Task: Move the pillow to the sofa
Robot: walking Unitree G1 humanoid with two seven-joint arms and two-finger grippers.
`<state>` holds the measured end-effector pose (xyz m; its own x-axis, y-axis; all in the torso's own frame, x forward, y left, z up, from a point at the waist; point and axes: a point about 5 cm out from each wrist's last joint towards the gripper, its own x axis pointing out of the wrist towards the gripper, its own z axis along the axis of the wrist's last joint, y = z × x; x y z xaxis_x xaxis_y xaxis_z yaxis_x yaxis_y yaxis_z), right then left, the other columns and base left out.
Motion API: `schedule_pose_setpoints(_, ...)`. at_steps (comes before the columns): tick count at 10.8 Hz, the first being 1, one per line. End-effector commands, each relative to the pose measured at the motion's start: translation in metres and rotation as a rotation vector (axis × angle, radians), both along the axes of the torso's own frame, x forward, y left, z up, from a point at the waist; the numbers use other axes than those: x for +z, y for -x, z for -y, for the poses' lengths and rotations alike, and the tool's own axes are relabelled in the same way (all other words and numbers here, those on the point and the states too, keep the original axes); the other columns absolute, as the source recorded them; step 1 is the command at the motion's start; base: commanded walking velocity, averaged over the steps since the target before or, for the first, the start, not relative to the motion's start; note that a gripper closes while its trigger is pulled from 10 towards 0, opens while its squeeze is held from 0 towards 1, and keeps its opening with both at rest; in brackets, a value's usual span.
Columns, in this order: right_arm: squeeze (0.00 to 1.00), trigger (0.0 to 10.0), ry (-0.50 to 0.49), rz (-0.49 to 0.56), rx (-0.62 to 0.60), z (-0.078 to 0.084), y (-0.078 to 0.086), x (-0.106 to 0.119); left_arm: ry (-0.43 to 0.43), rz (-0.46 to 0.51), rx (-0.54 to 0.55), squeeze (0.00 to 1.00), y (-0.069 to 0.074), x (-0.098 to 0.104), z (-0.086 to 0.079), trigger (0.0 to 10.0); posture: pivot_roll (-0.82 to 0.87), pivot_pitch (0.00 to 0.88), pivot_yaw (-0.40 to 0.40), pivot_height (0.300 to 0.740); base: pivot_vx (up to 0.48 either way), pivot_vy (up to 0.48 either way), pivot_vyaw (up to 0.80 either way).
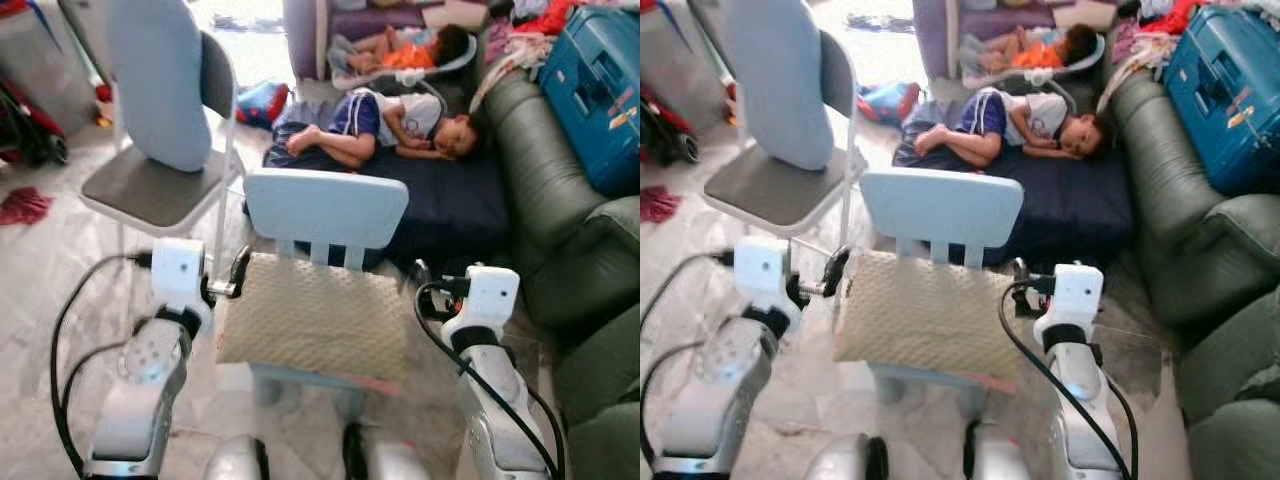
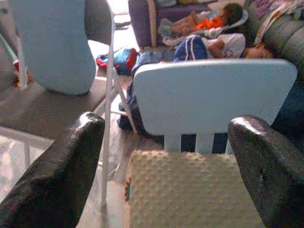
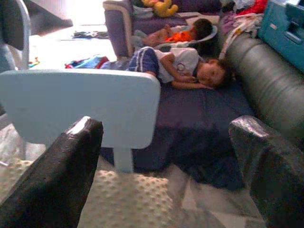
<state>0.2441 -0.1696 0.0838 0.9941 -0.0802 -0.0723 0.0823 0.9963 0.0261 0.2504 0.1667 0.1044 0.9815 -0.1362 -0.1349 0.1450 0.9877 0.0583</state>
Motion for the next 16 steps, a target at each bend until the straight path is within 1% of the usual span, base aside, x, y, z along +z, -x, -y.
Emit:
schedule_pose_setpoints(1,0.00,10.0,0.002,-0.013,-0.004,0.005,0.001,-0.002,0.023,-0.022,0.047,0.00,0.005,-0.011,-0.002,10.0,0.02,0.058,-0.047,0.740,0.000,0.000,0.00)
schedule_pose_setpoints(2,0.00,10.0,0.019,-0.028,0.042,0.006,0.004,-0.001,0.037,-0.032,0.076,0.00,0.019,-0.021,-0.005,10.0,0.02,0.086,-0.077,0.740,0.000,0.000,0.00)
schedule_pose_setpoints(3,0.00,10.0,0.028,-0.043,0.045,0.009,0.009,-0.005,0.008,-0.043,0.085,0.00,0.026,-0.027,-0.010,10.0,0.01,0.095,-0.080,0.740,0.000,0.000,0.00)
schedule_pose_setpoints(4,0.00,10.0,0.041,-0.060,0.019,0.016,0.016,-0.009,-0.050,-0.050,0.110,0.00,0.033,-0.031,-0.019,10.0,0.01,0.114,-0.076,0.740,0.000,0.000,0.00)
schedule_pose_setpoints(5,0.00,10.0,0.035,-0.075,0.001,0.020,0.022,-0.011,-0.085,-0.050,0.107,0.00,0.036,-0.033,-0.021,10.0,0.00,0.150,-0.078,0.740,0.000,0.000,0.00)
schedule_pose_setpoints(6,0.00,10.0,0.033,-0.095,0.007,0.019,0.029,-0.013,-0.107,-0.037,0.082,0.00,0.038,-0.031,-0.020,10.0,-0.01,0.170,-0.076,0.740,0.000,0.000,0.00)
schedule_pose_setpoints(7,0.00,10.0,0.027,-0.092,0.016,0.016,0.033,-0.011,-0.108,-0.024,0.067,0.00,0.037,-0.028,-0.022,10.0,-0.01,0.176,-0.063,0.740,0.000,0.000,0.00)
schedule_pose_setpoints(8,0.00,10.0,0.002,-0.085,-0.021,0.020,0.034,-0.010,-0.107,-0.013,0.068,0.00,0.032,-0.023,-0.022,10.0,-0.01,0.183,-0.040,0.740,0.000,0.000,0.00)
schedule_pose_setpoints(9,0.00,10.0,-0.008,-0.082,-0.042,0.019,0.034,-0.011,-0.110,0.008,0.052,0.00,0.025,-0.018,-0.020,10.0,-0.02,0.185,-0.011,0.740,0.000,0.000,0.00)
schedule_pose_setpoints(10,0.00,10.0,-0.010,-0.080,-0.043,0.016,0.034,-0.011,-0.113,0.021,0.040,0.00,0.021,-0.013,-0.020,10.0,-0.02,0.189,0.003,0.740,0.000,0.000,-0.46)
schedule_pose_setpoints(11,0.00,10.0,-0.035,-0.083,-0.065,0.016,0.038,-0.011,-0.125,0.041,0.013,0.00,0.017,-0.007,-0.016,10.0,-0.02,0.198,0.015,0.740,0.000,0.000,-0.58)
schedule_pose_setpoints(12,0.00,10.0,-0.059,-0.089,-0.080,0.015,0.039,-0.011,-0.138,0.050,-0.007,0.00,0.015,-0.002,-0.016,10.0,-0.02,0.215,0.025,0.740,0.000,0.000,-0.80)
schedule_pose_setpoints(13,0.00,10.0,-0.075,-0.083,-0.079,0.015,0.039,-0.010,-0.161,0.051,-0.003,0.00,0.014,0.000,-0.018,10.0,-0.02,0.227,0.026,0.740,0.000,0.000,0.00)
schedule_pose_setpoints(14,0.00,10.0,-0.084,-0.076,-0.071,0.012,0.038,-0.007,-0.153,0.042,-0.001,0.00,0.015,0.000,-0.018,10.0,-0.02,0.256,0.023,0.740,0.000,0.000,0.00)
schedule_pose_setpoints(16,0.00,10.0,-0.073,-0.069,-0.053,0.011,0.036,-0.003,-0.151,0.029,0.007,0.00,0.017,0.000,-0.020,10.0,-0.02,0.269,0.003,0.740,0.000,0.000,0.00)
